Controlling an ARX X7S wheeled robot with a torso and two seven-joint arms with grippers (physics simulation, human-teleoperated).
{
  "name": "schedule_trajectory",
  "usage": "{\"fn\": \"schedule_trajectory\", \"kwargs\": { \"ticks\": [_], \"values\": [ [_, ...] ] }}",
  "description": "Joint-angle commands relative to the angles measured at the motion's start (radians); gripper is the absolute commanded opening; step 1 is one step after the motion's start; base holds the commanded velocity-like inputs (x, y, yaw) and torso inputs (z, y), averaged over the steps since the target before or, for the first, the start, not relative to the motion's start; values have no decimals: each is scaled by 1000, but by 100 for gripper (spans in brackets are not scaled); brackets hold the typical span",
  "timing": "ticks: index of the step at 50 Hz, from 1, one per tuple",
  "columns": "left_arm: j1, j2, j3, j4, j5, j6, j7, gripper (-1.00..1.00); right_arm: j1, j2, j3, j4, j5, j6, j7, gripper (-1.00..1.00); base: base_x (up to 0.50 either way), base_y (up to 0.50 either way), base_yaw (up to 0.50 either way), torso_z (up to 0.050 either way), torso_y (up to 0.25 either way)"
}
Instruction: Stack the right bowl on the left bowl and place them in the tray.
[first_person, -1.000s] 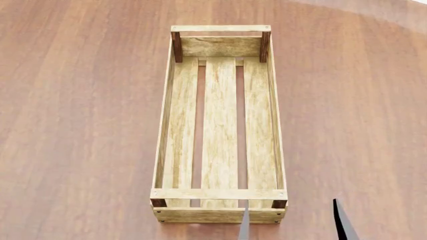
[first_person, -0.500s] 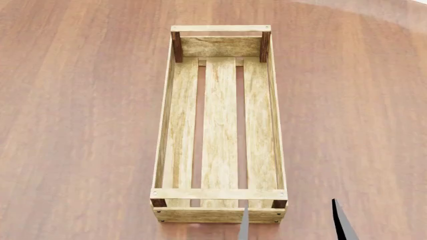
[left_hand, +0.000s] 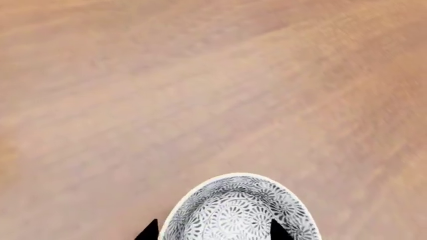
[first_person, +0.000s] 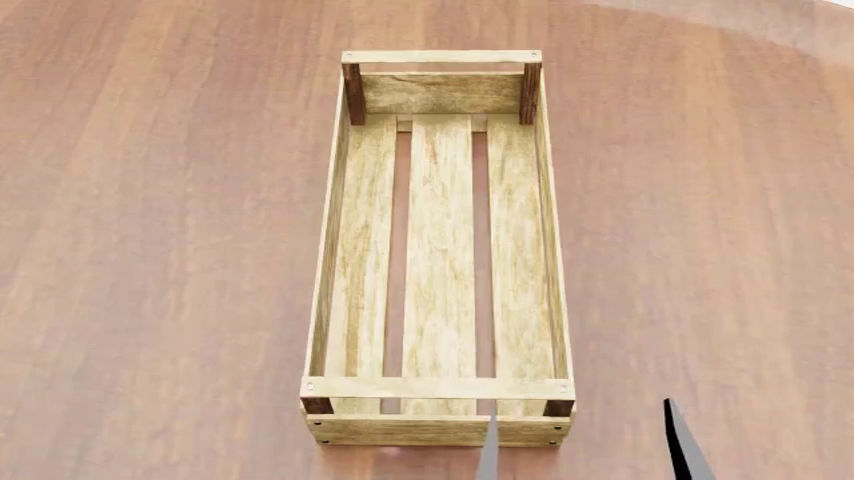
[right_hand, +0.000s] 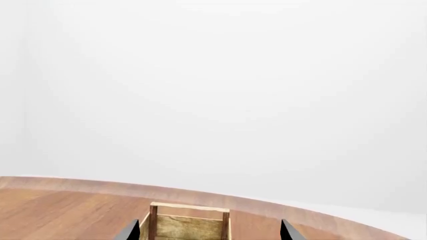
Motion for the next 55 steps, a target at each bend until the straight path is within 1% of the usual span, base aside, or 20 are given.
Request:
{"fn": "schedule_trajectory", "kwargs": {
  "ticks": [1,10,16,18,24,37,47,55],
  "values": [
    [-4,15,-3,0,45,13,58,100,-1,-17,20,-6,-19,2,-16,100,0,0,0,0,0],
    [13,15,-7,39,72,41,70,100,-2,-15,19,-3,-18,0,-14,100,0,0,0,0,0],
    [28,22,-16,49,82,66,100,100,-1,-14,18,-1,-18,-2,-13,100,0,0,0,0,0],
    [37,30,-38,39,53,68,127,100,-3,-13,19,-3,-17,-1,-12,100,0,0,0,0,0],
    [73,29,-73,-12,41,78,169,100,-2,-13,16,-1,-21,-1,-10,100,0,0,0,0,0],
    [126,22,-118,-35,31,92,212,100,0,-11,11,1,-25,6,-8,100,0,0,0,0,0],
    [123,30,-130,-30,-14,75,239,100,2,-9,10,8,-25,5,-6,100,0,0,0,0,0],
    [90,41,-120,-102,-39,59,268,100,5,-10,6,19,-27,1,-4,100,0,0,0,0,0]
  ]
}}
